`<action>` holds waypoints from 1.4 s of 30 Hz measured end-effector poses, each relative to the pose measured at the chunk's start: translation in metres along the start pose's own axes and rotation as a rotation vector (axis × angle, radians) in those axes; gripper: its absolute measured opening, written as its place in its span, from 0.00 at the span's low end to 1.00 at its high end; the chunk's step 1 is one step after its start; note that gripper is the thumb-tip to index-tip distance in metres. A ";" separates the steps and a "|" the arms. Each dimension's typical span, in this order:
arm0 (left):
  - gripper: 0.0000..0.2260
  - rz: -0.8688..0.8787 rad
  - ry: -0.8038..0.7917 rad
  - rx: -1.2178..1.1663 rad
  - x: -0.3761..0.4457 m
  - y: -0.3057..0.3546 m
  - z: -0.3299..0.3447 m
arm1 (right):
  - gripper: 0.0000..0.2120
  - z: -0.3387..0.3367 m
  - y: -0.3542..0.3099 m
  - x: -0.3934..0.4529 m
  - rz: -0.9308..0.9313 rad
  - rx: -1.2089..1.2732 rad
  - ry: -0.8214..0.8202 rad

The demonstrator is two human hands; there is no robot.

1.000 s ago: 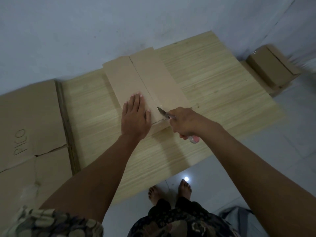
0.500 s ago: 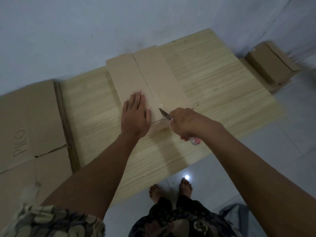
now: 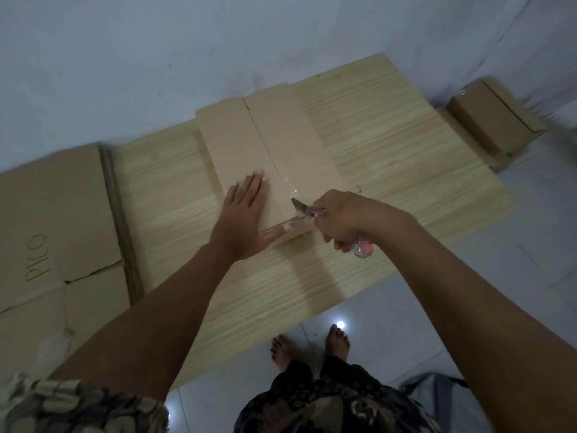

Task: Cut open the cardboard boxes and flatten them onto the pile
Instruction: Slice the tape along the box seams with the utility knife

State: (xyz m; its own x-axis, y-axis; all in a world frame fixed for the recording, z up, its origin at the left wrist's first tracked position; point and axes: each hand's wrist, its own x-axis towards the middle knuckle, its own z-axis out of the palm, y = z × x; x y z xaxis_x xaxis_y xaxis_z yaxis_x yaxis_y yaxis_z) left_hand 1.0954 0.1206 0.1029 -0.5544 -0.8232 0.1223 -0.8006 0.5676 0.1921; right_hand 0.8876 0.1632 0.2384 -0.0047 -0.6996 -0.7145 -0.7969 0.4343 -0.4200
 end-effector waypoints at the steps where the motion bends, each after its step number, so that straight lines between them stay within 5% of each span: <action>1: 0.48 0.001 -0.010 -0.001 0.000 0.000 0.000 | 0.10 0.001 -0.001 -0.002 0.005 0.000 0.003; 10: 0.48 -0.027 -0.057 0.001 0.004 0.000 -0.002 | 0.16 0.035 0.006 -0.009 -0.057 -0.008 0.191; 17: 0.44 -0.021 -0.041 -0.004 0.002 0.002 -0.002 | 0.05 0.018 -0.012 -0.010 0.014 -0.084 0.130; 28: 0.42 -0.060 0.006 -0.047 0.006 0.005 0.000 | 0.02 0.019 -0.009 -0.019 0.052 -0.007 0.103; 34: 0.38 0.056 0.077 -0.075 0.005 -0.004 -0.006 | 0.10 0.022 0.004 -0.017 0.030 0.052 0.123; 42: 0.31 0.134 0.087 0.053 -0.002 -0.003 -0.012 | 0.08 0.011 -0.003 -0.021 0.021 -0.008 0.061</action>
State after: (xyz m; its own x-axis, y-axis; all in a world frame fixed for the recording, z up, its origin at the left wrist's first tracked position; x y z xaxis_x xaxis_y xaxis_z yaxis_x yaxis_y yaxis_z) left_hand 1.1015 0.1207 0.1135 -0.6371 -0.7364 0.2275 -0.7328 0.6702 0.1173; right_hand 0.8970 0.1828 0.2487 -0.0586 -0.7238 -0.6875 -0.8008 0.4453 -0.4006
